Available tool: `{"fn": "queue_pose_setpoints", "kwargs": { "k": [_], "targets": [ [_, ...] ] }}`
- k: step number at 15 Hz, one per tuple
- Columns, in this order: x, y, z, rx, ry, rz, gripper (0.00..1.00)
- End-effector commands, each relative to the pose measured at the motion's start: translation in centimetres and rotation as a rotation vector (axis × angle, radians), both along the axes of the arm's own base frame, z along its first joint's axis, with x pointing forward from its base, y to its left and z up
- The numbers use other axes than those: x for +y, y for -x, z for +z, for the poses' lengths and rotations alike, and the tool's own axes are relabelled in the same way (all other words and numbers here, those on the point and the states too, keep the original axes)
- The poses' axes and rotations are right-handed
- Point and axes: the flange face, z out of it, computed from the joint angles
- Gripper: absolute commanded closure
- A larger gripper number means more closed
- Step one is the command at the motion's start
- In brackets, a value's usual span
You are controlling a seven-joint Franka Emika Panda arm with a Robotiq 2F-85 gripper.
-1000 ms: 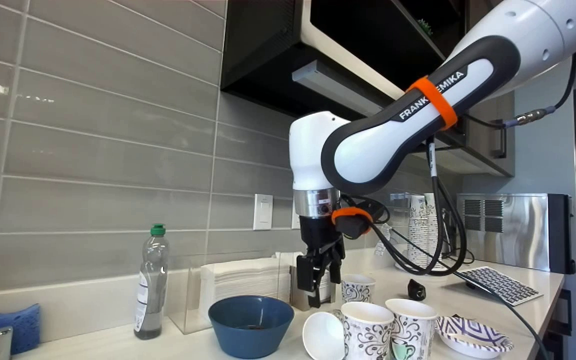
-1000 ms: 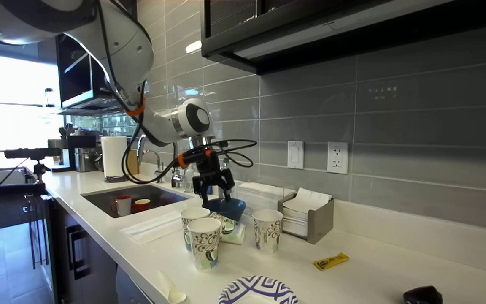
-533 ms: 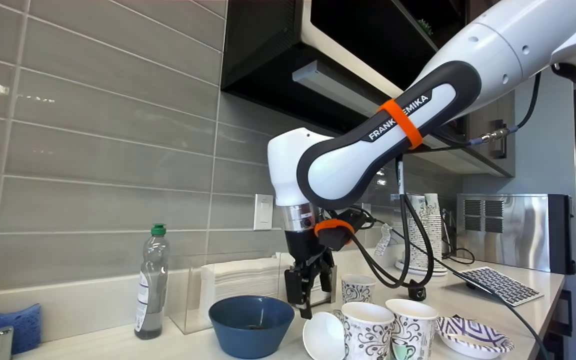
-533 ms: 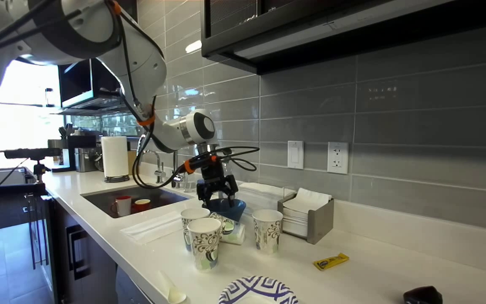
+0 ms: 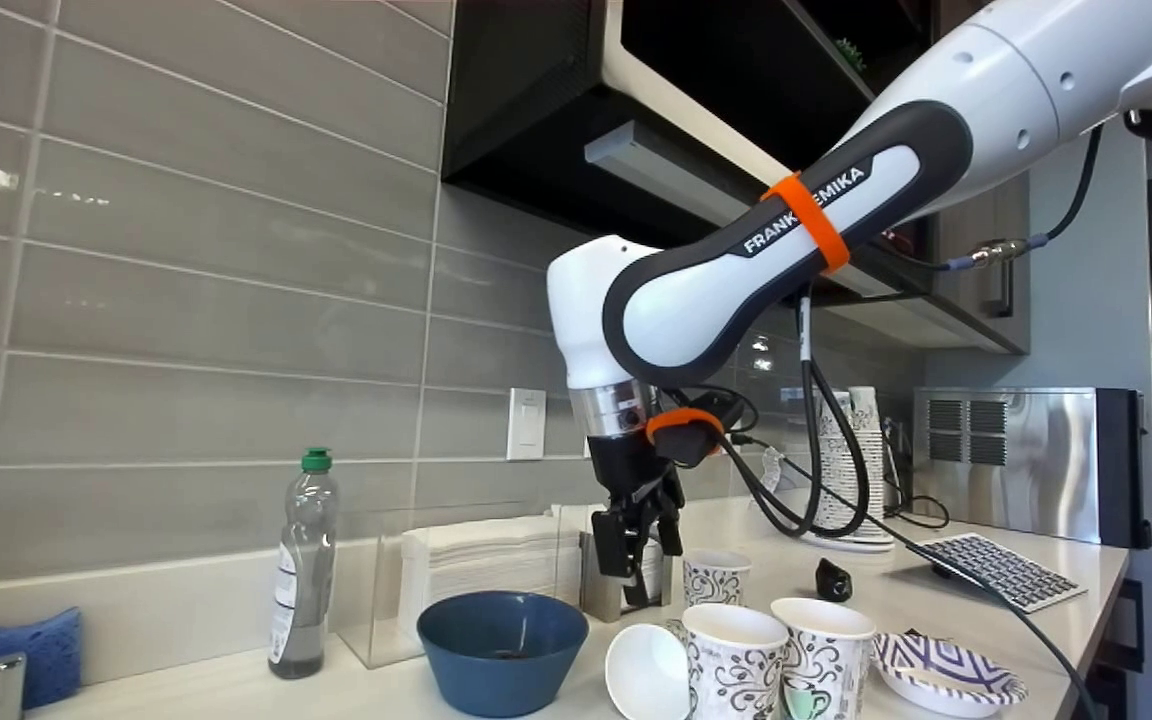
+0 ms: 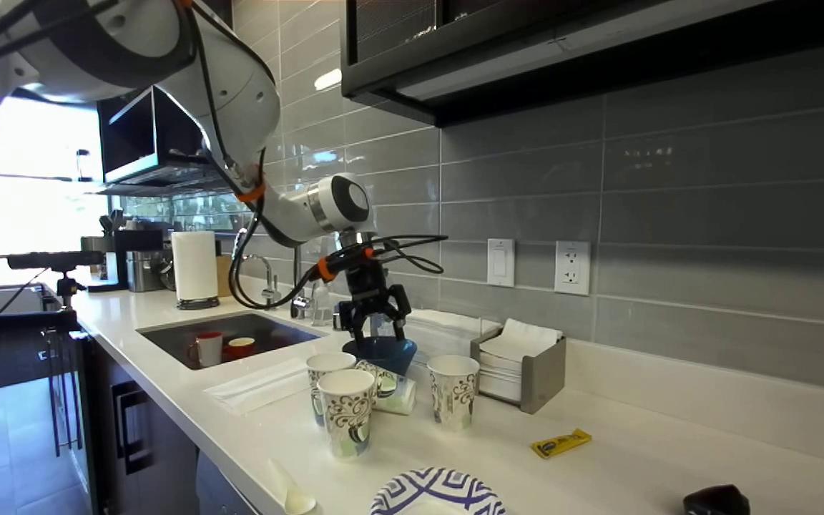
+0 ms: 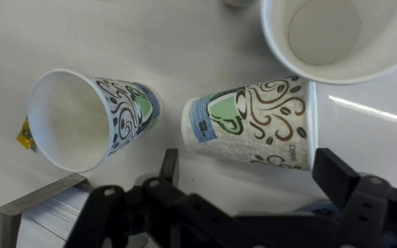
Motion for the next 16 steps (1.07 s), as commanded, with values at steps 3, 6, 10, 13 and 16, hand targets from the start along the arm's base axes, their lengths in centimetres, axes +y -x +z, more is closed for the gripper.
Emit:
{"fn": "queue_pose_setpoints", "kwargs": {
  "k": [3,6,10,13,16],
  "targets": [
    [-0.4,1.5,0.3,0.036,-0.018,0.058,0.0],
    [-0.5,2.1,0.1,0.06,-0.041,0.076,0.0],
    [-0.5,2.6,-0.3,0.076,-0.071,0.093,0.0],
    [-0.6,2.8,-0.7,0.079,-0.078,0.089,0.0],
    [-0.7,2.6,-1.2,0.063,-0.079,0.086,0.0]
  ]
}}
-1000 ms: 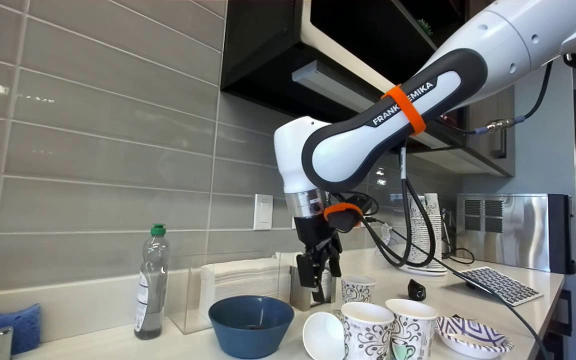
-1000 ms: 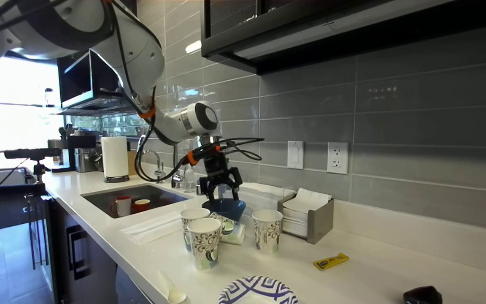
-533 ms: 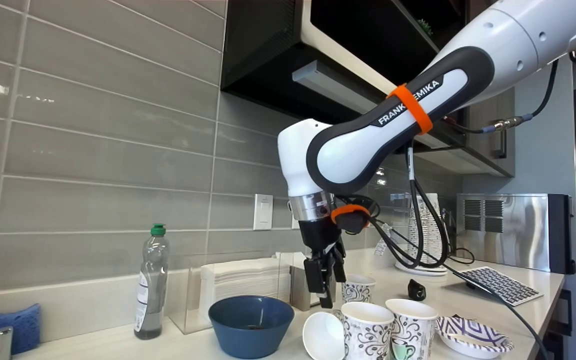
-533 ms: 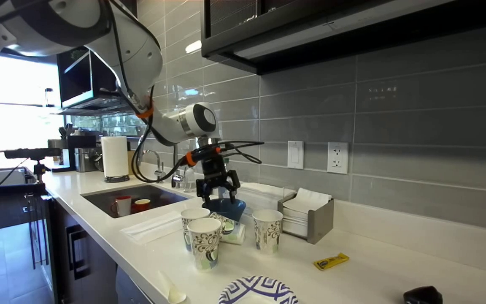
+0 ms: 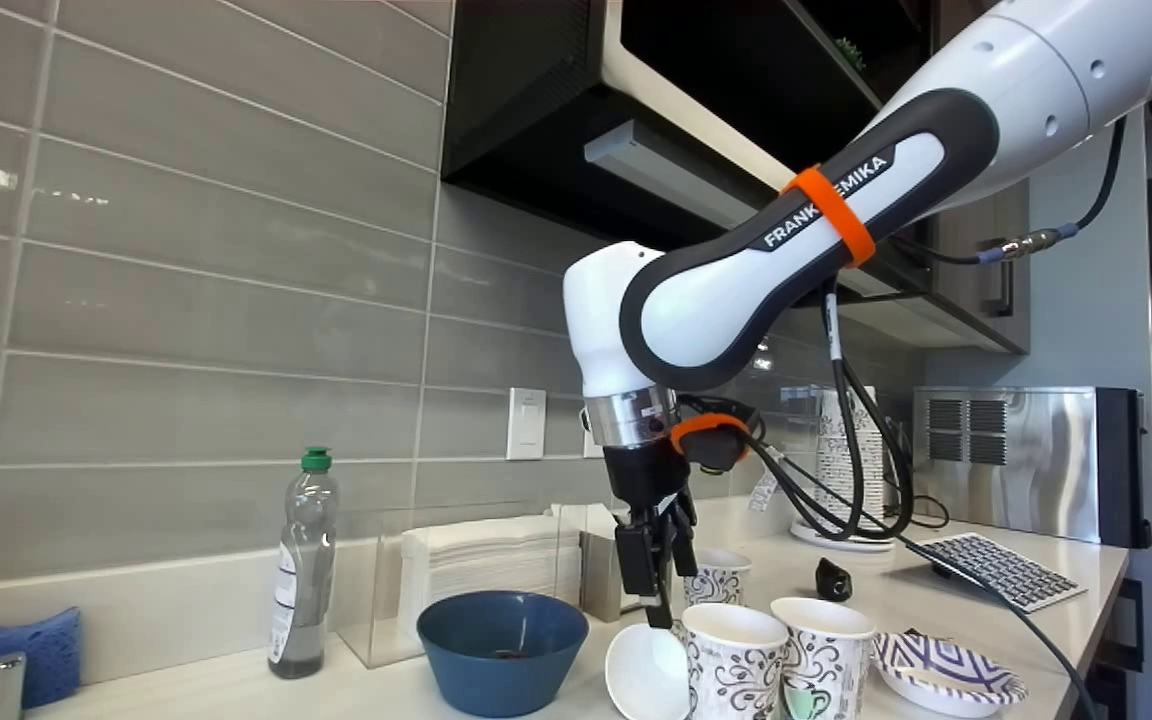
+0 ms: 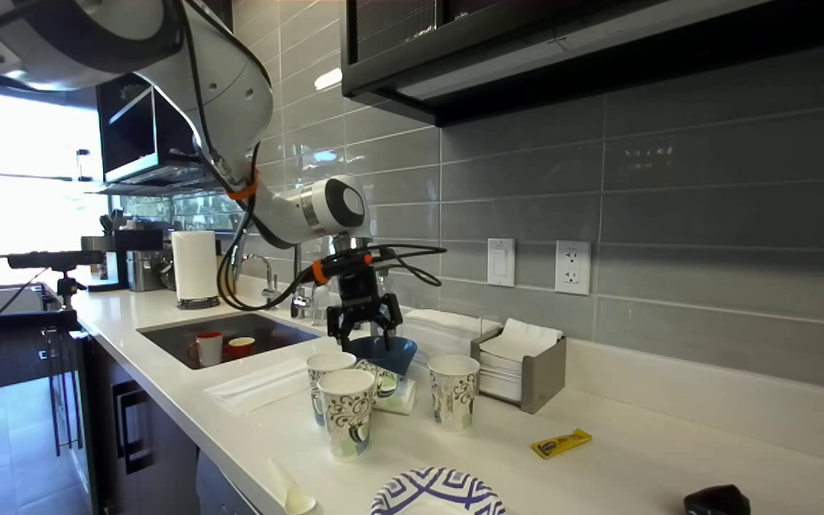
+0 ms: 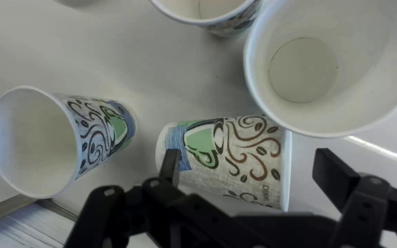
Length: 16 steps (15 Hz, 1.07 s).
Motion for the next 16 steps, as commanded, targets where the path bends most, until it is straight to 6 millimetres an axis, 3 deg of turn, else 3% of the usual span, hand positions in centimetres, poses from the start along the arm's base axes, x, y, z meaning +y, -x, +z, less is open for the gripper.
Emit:
{"fn": "queue_pose_setpoints", "kwargs": {
  "k": [1,5,6,7,9,16],
  "targets": [
    [-0.5,0.4,-0.3,-0.018,-0.033,0.006,0.0],
    [-0.5,0.3,-1.1,-0.029,-0.038,0.015,0.0],
    [-0.4,0.4,-1.2,-0.031,-0.038,0.016,0.04],
    [-0.4,0.4,-1.3,-0.034,-0.038,0.017,0.26],
    [-0.5,0.4,-1.3,-0.039,-0.038,0.017,0.32],
    [-0.8,0.4,-0.8,-0.044,-0.038,0.011,0.82]
  ]
}}
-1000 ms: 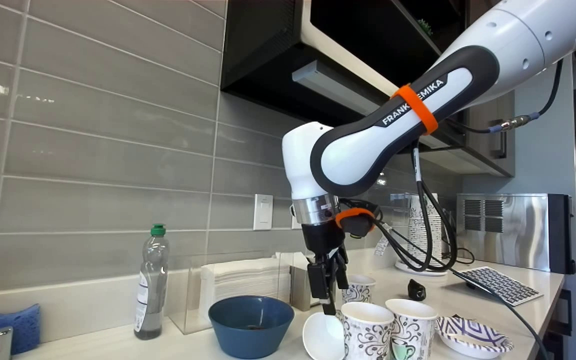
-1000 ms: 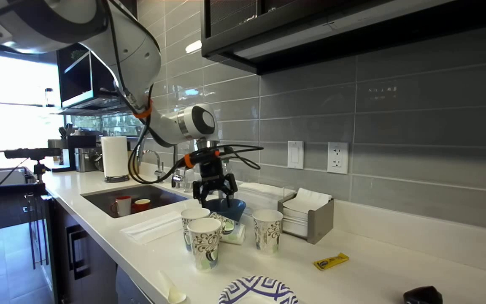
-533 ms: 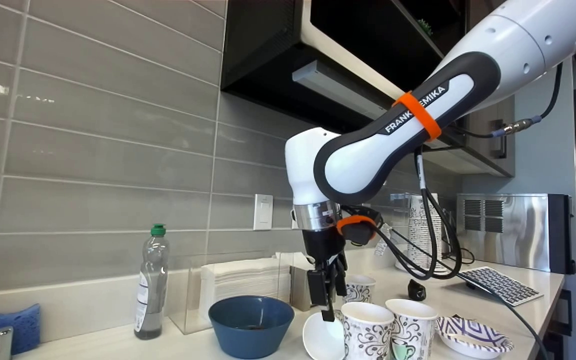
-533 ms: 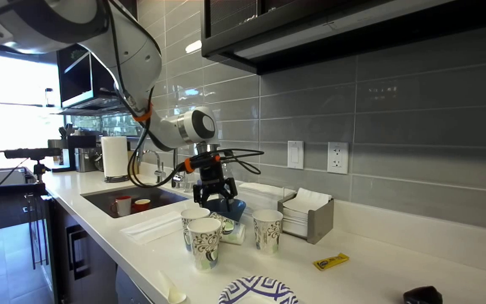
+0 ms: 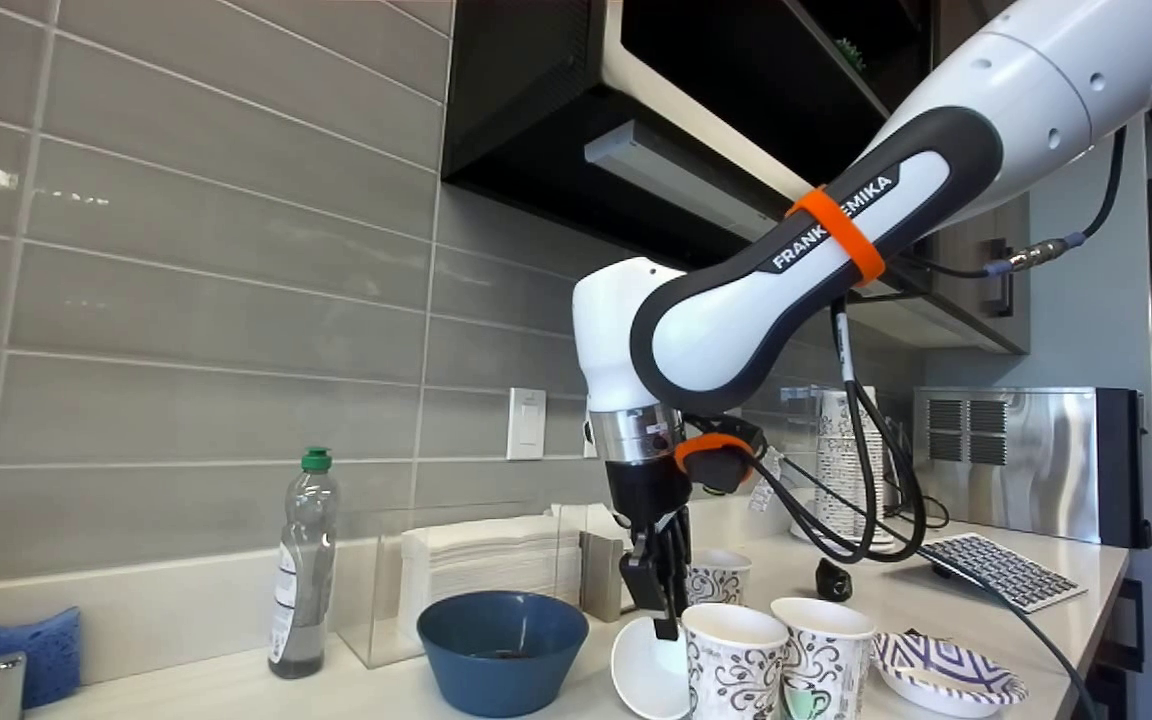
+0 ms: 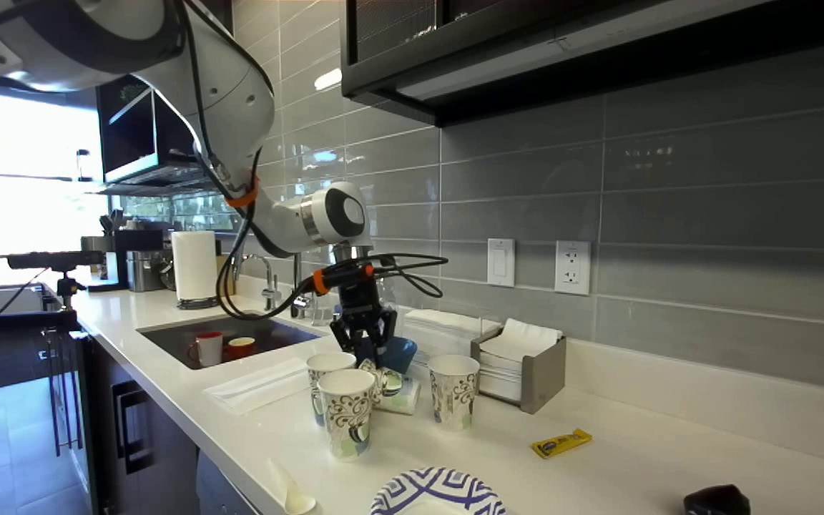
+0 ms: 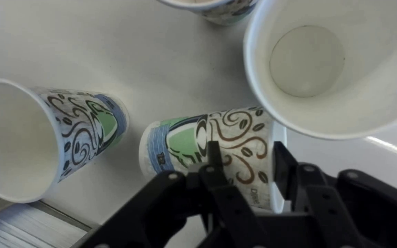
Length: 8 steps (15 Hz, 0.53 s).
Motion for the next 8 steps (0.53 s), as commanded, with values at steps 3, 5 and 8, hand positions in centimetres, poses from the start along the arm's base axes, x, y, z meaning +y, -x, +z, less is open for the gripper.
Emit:
{"fn": "queue_pose_setpoints", "kwargs": {
  "k": [3,5,8],
  "targets": [
    [-0.8,0.2,1.5,-0.026,-0.015,-0.008,0.99],
    [-1.2,0.2,2.7,-0.047,-0.023,-0.018,1.0],
    [-2.5,0.2,4.5,-0.076,-0.035,-0.05,0.99]
  ]
}}
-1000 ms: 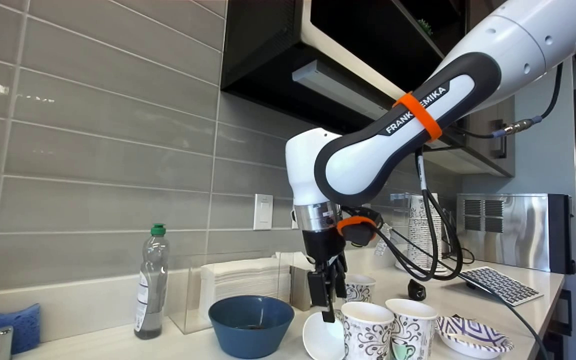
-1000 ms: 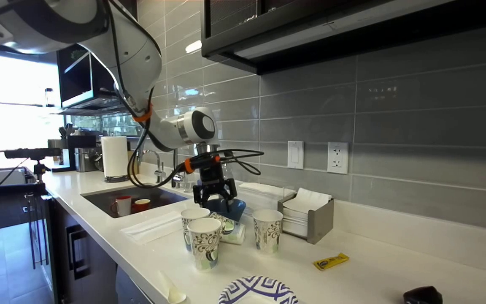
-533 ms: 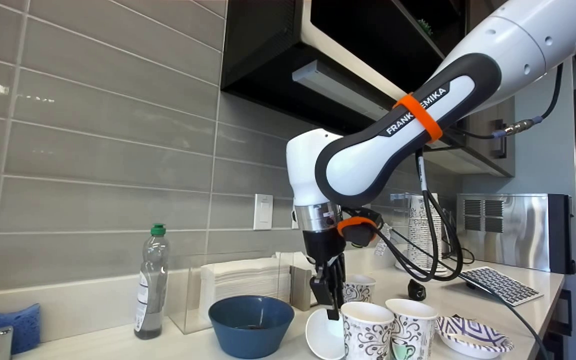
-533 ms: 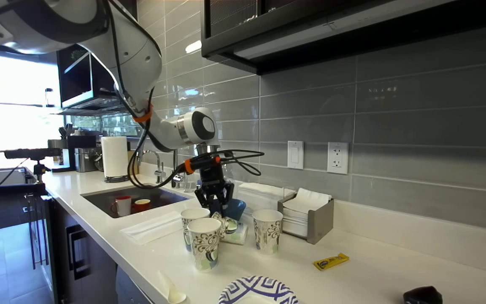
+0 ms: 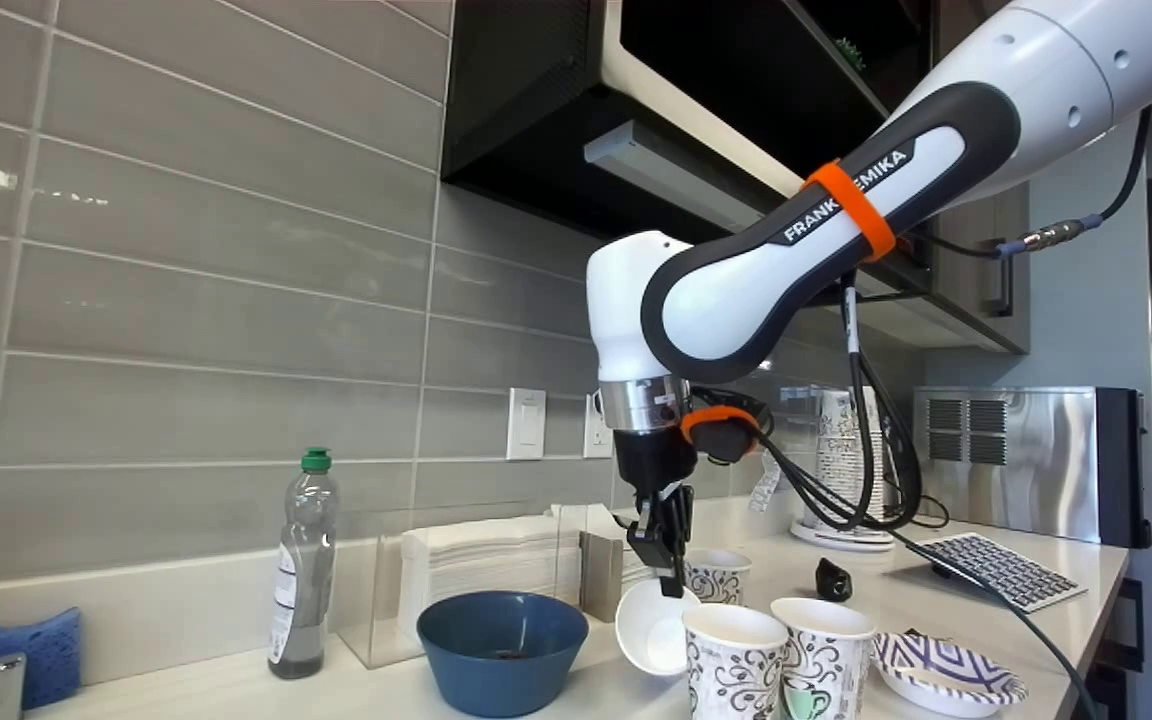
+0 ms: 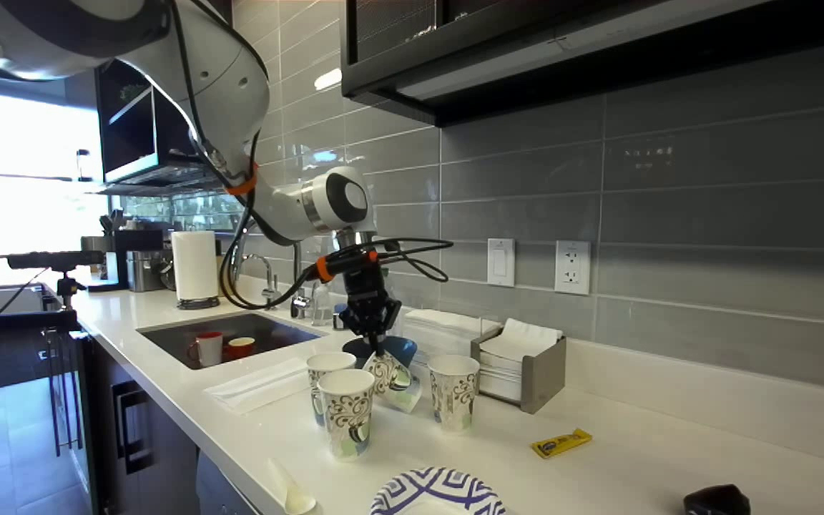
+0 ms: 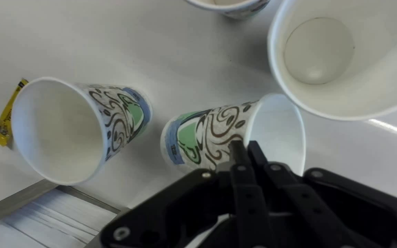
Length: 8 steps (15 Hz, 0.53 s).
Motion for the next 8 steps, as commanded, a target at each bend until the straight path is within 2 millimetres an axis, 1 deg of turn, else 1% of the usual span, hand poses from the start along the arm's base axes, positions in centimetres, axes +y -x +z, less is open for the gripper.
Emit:
{"fn": "queue_pose_setpoints", "kwargs": {
  "k": [1,4,8],
  "targets": [
    [-1.8,0.4,2.0,-0.035,-0.04,-0.042,1.0],
    [-3.5,0.3,2.9,-0.047,-0.092,-0.11,0.99],
    [-5.3,-0.4,3.4,-0.062,-0.222,-0.219,0.99]
  ]
}}
